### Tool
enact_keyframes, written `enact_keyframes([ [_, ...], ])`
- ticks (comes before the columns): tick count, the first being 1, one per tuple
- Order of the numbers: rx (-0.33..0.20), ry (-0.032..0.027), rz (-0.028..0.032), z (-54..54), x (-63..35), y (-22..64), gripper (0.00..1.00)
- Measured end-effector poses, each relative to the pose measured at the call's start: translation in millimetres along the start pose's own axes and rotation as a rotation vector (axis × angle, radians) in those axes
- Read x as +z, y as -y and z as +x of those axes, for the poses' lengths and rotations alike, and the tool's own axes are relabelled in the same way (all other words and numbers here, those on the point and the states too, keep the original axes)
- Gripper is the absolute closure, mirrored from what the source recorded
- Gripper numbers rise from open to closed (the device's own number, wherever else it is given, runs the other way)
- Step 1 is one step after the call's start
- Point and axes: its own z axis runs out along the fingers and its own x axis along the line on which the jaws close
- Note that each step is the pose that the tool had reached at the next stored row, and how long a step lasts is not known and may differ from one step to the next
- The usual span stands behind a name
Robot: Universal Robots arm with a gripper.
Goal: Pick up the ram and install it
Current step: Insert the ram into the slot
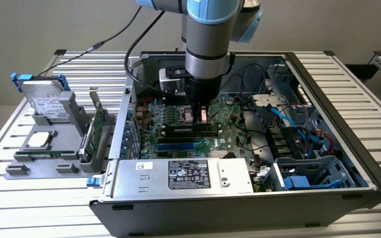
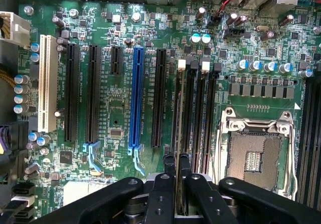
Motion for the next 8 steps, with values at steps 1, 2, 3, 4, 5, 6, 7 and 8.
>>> enact_keyframes([
  [1,0.0,0.0,0.0,0.0,0.0,0.0,0.87],
  [2,0.0,0.0001,0.0,0.0,0.0,0.0,0.87],
  [3,0.0,0.0,0.0,0.0,0.0,0.0,0.87],
  [4,0.0,0.0,0.0,0.0,0.0,0.0,0.87],
  [5,0.0,-0.0001,0.0,0.0,0.0,0.0,0.87],
  [6,0.0,-0.0001,-0.0001,0.0,0.0,0.0,0.87],
  [7,0.001,0.0001,0.0,0.0,0.2,0.0,0.87],
  [8,0.001,0.0,0.0,0.0,0.3,0.0,0.87],
])
